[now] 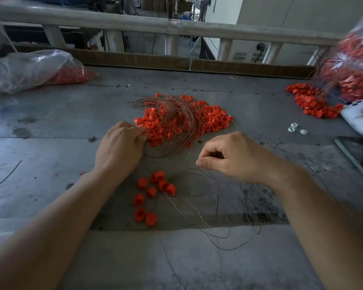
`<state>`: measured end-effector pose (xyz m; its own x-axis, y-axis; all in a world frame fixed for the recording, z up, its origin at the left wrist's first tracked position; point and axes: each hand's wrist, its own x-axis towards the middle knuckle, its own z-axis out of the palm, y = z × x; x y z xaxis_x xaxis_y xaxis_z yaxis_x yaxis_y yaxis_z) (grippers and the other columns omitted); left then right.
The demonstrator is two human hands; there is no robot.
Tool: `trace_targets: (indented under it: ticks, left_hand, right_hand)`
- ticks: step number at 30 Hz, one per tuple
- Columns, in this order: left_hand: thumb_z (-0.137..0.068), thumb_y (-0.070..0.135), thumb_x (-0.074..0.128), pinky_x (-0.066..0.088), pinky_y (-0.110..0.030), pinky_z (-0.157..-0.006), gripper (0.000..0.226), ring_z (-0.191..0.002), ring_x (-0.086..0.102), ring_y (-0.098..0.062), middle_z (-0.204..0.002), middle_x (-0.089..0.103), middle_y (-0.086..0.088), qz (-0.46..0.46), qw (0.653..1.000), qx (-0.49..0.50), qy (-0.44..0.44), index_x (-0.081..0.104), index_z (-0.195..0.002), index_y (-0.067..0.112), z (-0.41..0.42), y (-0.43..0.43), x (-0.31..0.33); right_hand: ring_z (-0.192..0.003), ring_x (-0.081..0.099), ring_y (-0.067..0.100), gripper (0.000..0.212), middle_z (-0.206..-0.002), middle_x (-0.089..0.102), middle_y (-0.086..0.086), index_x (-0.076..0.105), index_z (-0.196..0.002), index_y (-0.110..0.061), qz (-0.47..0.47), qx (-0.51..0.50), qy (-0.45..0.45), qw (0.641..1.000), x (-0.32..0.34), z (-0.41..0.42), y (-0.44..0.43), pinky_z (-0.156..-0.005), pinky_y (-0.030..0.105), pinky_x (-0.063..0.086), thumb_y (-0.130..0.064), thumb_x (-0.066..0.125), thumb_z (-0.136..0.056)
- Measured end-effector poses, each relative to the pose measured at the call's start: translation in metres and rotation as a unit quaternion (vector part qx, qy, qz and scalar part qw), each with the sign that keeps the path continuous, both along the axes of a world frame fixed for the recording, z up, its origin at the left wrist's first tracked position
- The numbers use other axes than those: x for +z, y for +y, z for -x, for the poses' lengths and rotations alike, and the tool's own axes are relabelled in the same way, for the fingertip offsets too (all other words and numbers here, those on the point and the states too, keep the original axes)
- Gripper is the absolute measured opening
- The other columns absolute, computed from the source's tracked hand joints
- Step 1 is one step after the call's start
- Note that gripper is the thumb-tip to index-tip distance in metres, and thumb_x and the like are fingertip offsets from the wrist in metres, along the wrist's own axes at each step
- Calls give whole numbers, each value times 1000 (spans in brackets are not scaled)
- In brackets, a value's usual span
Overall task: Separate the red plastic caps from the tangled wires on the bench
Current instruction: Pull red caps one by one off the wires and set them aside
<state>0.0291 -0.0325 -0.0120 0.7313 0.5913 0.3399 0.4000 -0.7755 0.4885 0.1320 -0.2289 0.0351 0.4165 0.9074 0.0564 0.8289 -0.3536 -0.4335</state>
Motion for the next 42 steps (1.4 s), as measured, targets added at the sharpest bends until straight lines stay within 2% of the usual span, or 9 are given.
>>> trace_targets:
  ticks: [5,10,18,25,28,32,34,37,42]
  left_hand:
    - [-91,21,55,41,-41,-89,30,-106,51,-34,-113,59,-15,-30,999,-12,25,62,-118,13,-1,0,-3]
    - [-82,18,67,38,-29,-73,12,-88,57,-25,-98,66,-8,-26,999,-15,-14,73,-91,15,1,1,0]
    - [-85,13,60,42,-29,-68,12,-79,60,-24,-86,70,-6,-18,999,13,-34,72,-82,13,5,-1,6]
    - [-83,19,64,40,-24,-64,10,-62,53,-3,-63,56,13,83,986,46,-136,68,-77,12,14,-10,28]
    - [-81,18,64,41,-11,-60,13,-60,54,2,-65,56,17,82,976,43,-196,63,-69,19,22,-18,36]
    - [-80,17,67,39,-2,-61,17,-62,52,15,-67,51,23,14,967,-22,-252,58,-70,27,30,-33,42]
    - [-80,20,65,43,-7,-60,9,-60,53,7,-66,53,17,-31,962,-92,-255,62,-71,19,33,-41,41]
    - [-81,21,58,45,-22,-55,21,-60,50,-7,-68,61,0,-92,950,-189,-233,68,-70,5,33,-54,37]
    - [-81,17,61,44,-13,-59,19,-65,49,-4,-70,63,-6,-120,933,-257,-223,68,-71,2,32,-60,35]
  right_hand:
    - [-70,54,-2,18,-74,59,-15,69,-84,-19,2,3,-2,1000,-1,1,2,-63,11,41,-35,61,-84]
    - [-73,55,0,19,-77,61,-13,69,-85,-17,1,4,-4,1000,-1,2,2,-66,15,44,-34,61,-84]
    - [-71,53,-3,19,-75,59,-15,68,-85,-18,7,2,-8,1000,-1,2,1,-62,9,38,-35,60,-85]
    - [-70,54,-4,20,-74,57,-17,68,-86,-18,4,0,-5,1000,0,0,0,-61,8,38,-36,59,-85]
    - [-66,54,-3,20,-70,56,-18,69,-85,-17,-10,-7,-18,1000,0,-2,-1,-59,9,39,-34,60,-85]
    - [-61,57,2,16,-69,58,-14,69,-84,-13,-143,-31,-31,989,2,1,1,-58,15,46,-28,63,-84]
    - [-60,55,-4,17,-70,54,-20,68,-95,-11,-225,-14,-19,974,3,5,3,-58,7,42,-22,64,-83]
    - [-66,54,0,31,-77,56,-13,62,-113,-12,-258,22,-2,966,-2,13,8,-64,8,42,-15,64,-82]
    - [-78,57,3,17,-84,62,-1,70,-95,-3,-282,76,-20,956,-8,18,15,-73,11,44,-4,64,-79]
